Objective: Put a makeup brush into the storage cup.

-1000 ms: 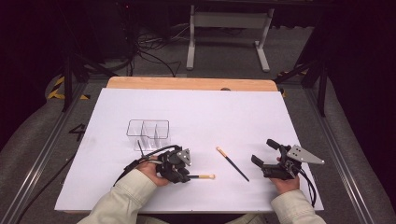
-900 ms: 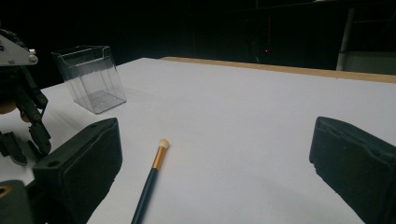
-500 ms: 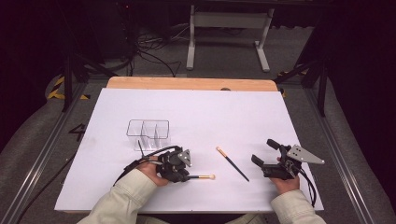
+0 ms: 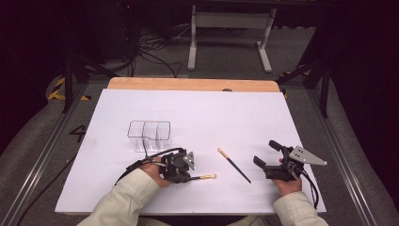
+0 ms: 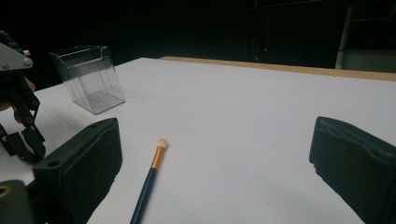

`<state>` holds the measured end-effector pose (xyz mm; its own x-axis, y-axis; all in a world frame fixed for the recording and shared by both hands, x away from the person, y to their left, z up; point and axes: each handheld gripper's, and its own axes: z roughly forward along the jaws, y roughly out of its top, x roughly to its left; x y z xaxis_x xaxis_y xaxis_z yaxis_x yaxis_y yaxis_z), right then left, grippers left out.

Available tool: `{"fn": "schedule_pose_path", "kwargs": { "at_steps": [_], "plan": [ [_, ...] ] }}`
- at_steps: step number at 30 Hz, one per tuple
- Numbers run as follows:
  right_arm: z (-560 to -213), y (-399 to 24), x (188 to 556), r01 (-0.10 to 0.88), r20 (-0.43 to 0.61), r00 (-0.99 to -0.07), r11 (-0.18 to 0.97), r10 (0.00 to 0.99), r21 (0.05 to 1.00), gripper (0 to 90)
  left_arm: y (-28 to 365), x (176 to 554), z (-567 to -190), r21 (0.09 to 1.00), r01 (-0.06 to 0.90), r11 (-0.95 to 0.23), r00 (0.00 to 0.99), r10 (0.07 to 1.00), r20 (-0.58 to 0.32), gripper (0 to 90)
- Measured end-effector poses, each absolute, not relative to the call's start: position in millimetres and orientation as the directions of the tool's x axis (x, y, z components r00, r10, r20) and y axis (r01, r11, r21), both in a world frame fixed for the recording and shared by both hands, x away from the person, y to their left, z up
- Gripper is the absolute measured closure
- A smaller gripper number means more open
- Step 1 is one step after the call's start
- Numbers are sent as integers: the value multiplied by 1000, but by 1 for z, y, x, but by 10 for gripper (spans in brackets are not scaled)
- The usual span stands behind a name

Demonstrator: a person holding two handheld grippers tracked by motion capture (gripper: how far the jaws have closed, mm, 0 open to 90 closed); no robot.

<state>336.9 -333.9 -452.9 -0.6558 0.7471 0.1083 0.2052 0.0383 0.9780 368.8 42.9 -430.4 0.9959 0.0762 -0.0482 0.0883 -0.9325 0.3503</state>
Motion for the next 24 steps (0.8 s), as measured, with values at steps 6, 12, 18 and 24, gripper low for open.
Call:
{"fn": "schedule_pose_path", "kwargs": {
  "at_steps": [6,12,18,24],
  "plan": [
    [-453,-334,337,205,108,-655,38,747,978,28,39,369,-429,325,96,-941,995,83,-53,822],
    [-453,-334,337,205,108,-655,39,748,978,28,32,369,-427,277,86,-957,996,78,-41,822],
    [-453,-334,337,205,108,-655,39,748,978,28,27,370,-426,244,91,-966,996,82,-45,823],
    [-453,-334,337,205,108,-655,38,748,978,28,24,369,-425,222,95,-970,995,89,-39,823]
  ]
}}
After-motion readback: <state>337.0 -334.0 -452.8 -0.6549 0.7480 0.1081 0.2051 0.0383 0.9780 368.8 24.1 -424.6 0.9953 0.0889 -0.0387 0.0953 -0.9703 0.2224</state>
